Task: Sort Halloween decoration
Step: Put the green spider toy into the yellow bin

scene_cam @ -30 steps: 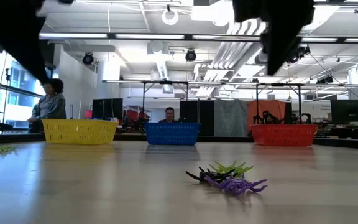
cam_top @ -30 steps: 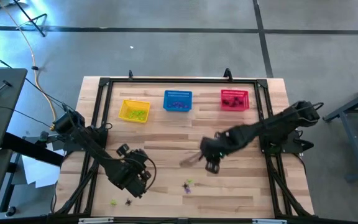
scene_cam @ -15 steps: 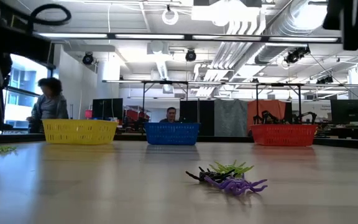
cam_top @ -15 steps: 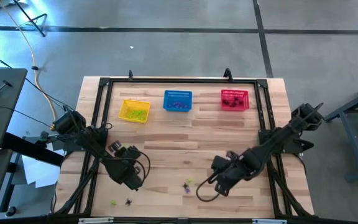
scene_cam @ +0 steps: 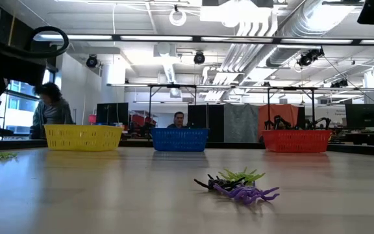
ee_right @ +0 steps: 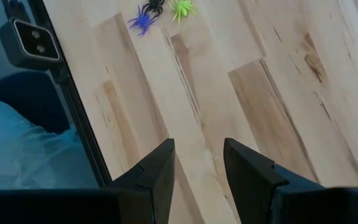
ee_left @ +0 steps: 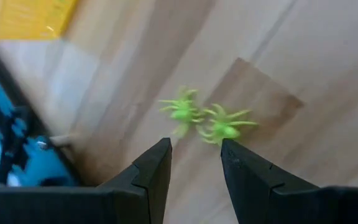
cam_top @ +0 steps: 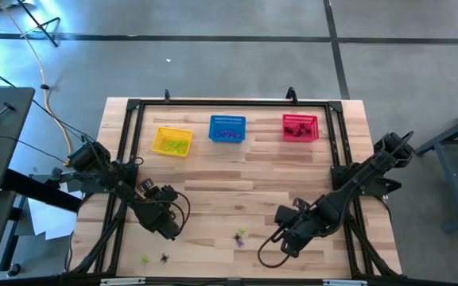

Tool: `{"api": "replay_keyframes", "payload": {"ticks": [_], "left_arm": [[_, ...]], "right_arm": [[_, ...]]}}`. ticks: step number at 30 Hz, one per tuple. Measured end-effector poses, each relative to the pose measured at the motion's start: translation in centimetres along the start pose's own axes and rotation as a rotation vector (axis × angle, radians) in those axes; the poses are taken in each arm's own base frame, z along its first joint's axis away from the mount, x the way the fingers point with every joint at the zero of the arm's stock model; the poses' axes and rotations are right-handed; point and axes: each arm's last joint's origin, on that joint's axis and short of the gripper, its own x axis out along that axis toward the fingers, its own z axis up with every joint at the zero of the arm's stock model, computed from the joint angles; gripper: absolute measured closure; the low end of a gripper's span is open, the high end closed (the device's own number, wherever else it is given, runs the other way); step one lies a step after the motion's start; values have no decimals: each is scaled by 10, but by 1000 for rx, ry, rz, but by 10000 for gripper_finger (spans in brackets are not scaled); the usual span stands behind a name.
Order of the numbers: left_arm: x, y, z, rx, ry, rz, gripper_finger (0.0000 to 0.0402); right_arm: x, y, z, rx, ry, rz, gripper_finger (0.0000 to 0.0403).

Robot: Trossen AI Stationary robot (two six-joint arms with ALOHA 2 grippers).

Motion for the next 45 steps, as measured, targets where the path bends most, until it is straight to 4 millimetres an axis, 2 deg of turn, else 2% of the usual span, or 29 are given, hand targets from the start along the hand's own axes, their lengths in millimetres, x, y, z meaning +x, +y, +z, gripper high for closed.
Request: {"api": "replay_keyframes", "payload": {"ticks": [2,8,18,28,31,37,45], "left_arm": [[0,-3,0,-10,7,-31,271],[-4,-17,-3,109,-27,-162,271],[-6,-16,-3,63,-13,-156,271],[-42,-15,11,51,-25,-144,271],[-48,-7,11,-5,-5,-75,271],[-43,-2,7,-53,66,-21,271],[-21,1,4,-44,73,12,271]], "right_arm": [[0,0,0,-30,1,1,269],[0,0,1,-59,1,1,269],[0,0,1,-59,3,2,269],[0,0,1,-59,3,2,269],[0,0,1,-59,3,2,269],[0,0,1,-59,3,2,269],[0,0,1,-59,2,2,269]]}}
